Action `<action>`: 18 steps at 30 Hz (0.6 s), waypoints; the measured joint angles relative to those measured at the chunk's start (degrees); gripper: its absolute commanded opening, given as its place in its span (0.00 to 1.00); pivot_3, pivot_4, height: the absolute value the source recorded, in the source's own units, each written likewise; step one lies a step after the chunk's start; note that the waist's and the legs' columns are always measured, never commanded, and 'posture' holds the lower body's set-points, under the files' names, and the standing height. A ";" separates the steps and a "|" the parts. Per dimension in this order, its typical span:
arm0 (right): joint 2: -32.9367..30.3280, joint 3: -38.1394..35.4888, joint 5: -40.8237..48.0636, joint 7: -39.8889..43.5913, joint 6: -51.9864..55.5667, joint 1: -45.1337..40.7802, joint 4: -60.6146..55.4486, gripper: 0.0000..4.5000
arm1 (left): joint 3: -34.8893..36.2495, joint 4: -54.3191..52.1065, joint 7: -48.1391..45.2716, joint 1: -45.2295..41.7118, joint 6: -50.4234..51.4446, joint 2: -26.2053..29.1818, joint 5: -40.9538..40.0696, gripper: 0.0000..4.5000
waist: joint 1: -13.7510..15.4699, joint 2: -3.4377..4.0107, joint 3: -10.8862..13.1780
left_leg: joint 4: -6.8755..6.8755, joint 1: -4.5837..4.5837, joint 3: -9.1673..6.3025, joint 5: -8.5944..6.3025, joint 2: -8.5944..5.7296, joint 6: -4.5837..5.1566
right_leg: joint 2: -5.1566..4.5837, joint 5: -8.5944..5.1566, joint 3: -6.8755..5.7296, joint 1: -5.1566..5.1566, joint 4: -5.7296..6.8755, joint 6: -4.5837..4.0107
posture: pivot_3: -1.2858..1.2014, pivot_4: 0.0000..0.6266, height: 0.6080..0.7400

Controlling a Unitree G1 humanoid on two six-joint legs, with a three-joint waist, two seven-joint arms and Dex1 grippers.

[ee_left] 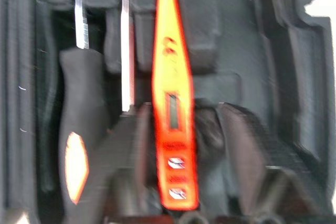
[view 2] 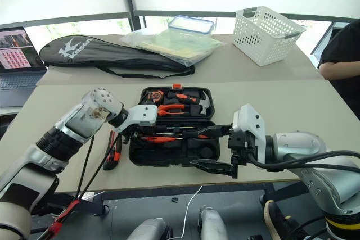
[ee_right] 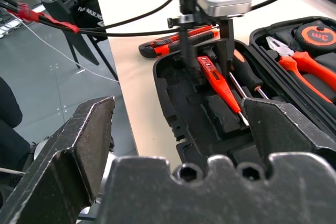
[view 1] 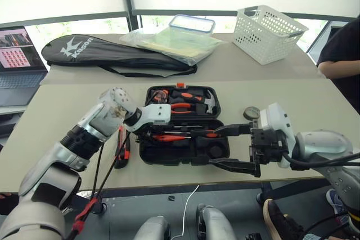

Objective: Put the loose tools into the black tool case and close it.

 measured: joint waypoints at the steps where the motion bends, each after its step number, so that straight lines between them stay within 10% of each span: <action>1: 0.04 0.29 -0.20 0.00 -0.13 -0.12 0.32 1.00 | 1.33 -1.08 -0.66 0.06 1.12 0.94 -1.20 0.76 | 0.03 0.00 0.00 | 0.00 -0.01 0.00 0.00 -0.01 0.00 | 0.00 0.00 -0.01 -0.01 0.00 0.00 | 0.52 0.24 1.00; 7: 0.17 0.96 -1.28 0.14 -0.46 -0.42 1.47 1.00 | 12.92 -4.28 -0.21 5.22 1.65 3.63 -9.10 0.60 | 0.08 0.01 -0.01 | 0.00 0.04 0.00 0.00 -0.02 -0.01 | -0.01 0.00 -0.02 -0.01 -0.01 0.00 | 0.52 0.24 1.00; 14: 0.69 2.65 -1.84 0.44 -0.50 -2.03 3.07 1.00 | 20.47 -1.76 11.29 16.90 -5.66 -5.21 -11.46 0.01 | 0.15 0.02 -0.01 | 0.00 0.05 0.00 0.00 -0.02 -0.02 | -0.04 0.00 -0.01 0.01 -0.02 0.00 | 0.52 0.24 1.00; 18: 0.89 2.86 -1.86 0.71 -0.50 -2.49 3.55 1.00 | 21.19 -1.17 14.74 18.56 -9.34 -7.85 -11.98 0.01 | 0.29 0.02 -0.01 | 0.01 0.03 -0.02 0.00 -0.03 -0.02 | -0.09 0.01 -0.02 0.01 -0.03 -0.01 | 0.52 0.24 1.00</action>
